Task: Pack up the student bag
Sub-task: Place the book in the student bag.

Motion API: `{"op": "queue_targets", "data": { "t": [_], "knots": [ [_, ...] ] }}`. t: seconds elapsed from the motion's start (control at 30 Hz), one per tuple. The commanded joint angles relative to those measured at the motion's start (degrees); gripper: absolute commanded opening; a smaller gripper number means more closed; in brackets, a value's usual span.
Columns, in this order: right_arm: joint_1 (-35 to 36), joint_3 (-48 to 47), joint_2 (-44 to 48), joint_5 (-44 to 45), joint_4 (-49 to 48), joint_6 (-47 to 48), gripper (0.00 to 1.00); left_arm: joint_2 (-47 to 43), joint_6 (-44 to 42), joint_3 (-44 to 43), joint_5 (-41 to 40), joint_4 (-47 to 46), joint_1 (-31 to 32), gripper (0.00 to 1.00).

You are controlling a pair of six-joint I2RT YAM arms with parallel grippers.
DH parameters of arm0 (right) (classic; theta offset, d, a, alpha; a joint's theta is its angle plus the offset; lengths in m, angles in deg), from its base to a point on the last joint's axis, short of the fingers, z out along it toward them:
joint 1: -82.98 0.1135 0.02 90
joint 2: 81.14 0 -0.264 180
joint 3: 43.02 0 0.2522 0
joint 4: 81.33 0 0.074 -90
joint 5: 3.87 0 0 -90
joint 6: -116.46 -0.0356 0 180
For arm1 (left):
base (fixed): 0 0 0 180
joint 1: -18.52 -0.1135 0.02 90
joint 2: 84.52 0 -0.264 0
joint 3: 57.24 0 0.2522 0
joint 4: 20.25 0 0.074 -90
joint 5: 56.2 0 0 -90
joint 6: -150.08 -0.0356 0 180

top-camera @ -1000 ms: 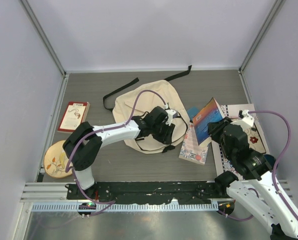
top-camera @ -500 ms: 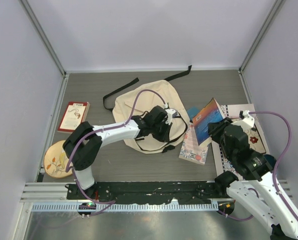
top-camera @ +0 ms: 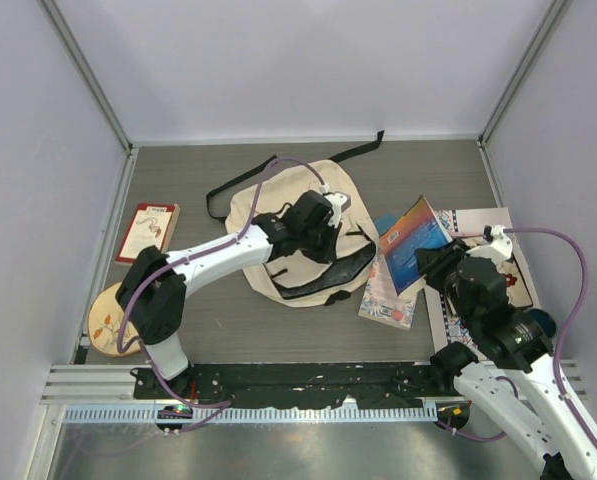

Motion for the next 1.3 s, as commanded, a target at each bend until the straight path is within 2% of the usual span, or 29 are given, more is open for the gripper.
{"op": "queue_targets", "data": {
  "t": [0.0, 0.3, 0.5, 0.7, 0.87, 1.0, 1.27],
  "knots": [
    [0.19, -2.85, 2.89, -2.68, -9.69, -1.53, 0.01, -4.47, -0.47, -5.19, -2.74, 2.17, -1.98, 0.00],
    [0.19, -2.50, 6.66, -15.24, -5.39, -9.95, 0.01, -8.68, 1.82, -9.07, -8.61, 4.28, -4.63, 0.00],
    [0.19, 1.89, 10.97, -22.80, -6.52, -18.75, 0.01, -9.92, 3.22, -9.59, -8.28, 2.61, -4.71, 0.00],
    [0.19, 11.90, 10.71, -29.32, -19.08, -27.63, 0.01, -10.53, 3.84, -9.42, -5.99, 0.94, -4.63, 0.00],
    [0.19, 18.32, 4.75, -31.95, -34.28, -30.89, 0.01, -11.85, 4.45, -8.81, -4.33, 0.06, -4.71, 0.00],
    [0.10, 20.96, -1.06, -32.66, -47.26, -32.20, 0.01, -13.34, 5.51, -8.01, -2.30, -1.08, -4.45, 0.00],
    [0.19, 24.57, -10.02, -30.64, -62.85, -35.63, 0.01, -16.16, 6.12, -5.64, -1.34, -2.14, -2.61, 0.00]
  ]
}}
